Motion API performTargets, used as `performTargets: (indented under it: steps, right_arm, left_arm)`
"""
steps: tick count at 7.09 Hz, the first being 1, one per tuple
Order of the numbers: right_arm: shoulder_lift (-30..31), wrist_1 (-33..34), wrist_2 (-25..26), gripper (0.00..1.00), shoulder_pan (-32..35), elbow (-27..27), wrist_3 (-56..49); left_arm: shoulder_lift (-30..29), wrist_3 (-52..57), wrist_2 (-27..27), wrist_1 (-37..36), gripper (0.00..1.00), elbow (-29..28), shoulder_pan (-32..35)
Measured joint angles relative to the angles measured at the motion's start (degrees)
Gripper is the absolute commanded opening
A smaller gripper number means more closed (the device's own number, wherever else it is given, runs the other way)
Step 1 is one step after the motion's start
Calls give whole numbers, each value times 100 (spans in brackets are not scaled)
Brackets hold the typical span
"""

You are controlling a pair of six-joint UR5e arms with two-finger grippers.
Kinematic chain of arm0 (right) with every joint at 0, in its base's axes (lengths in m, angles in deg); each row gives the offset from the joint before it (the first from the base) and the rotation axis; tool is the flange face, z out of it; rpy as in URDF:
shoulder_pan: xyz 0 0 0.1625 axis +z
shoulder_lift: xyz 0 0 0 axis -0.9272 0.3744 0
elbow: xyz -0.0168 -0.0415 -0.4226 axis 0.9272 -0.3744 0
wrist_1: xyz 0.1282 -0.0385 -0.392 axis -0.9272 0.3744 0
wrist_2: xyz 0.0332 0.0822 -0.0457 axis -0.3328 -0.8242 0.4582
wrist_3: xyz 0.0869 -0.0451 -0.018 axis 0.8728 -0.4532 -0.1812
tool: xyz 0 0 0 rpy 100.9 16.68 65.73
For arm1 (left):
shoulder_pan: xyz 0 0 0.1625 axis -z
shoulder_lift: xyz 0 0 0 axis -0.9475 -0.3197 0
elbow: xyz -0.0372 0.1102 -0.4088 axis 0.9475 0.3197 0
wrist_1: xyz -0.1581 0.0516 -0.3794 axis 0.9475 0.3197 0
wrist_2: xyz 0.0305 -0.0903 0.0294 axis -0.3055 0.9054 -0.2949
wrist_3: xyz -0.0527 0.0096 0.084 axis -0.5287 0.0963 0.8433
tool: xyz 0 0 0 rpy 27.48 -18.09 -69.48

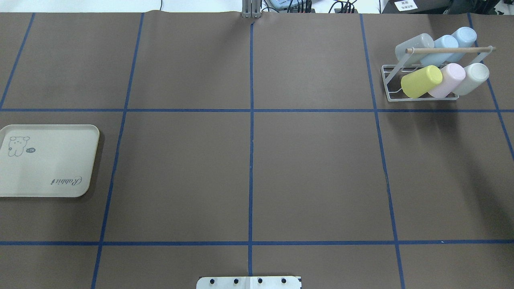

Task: Transfer IKEA cup to right arm and place on rack

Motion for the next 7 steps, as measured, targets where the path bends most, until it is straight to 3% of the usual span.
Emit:
performTargets:
  steps: [2, 7]
  right_arm:
    - [-28, 7, -10, 99, 1, -17, -3]
    - [-34, 9, -11, 99, 34, 41, 5]
  left_arm:
    - [-187, 46, 12, -25, 100, -298, 14]
    - [-136, 45, 27, 33, 100, -335, 33]
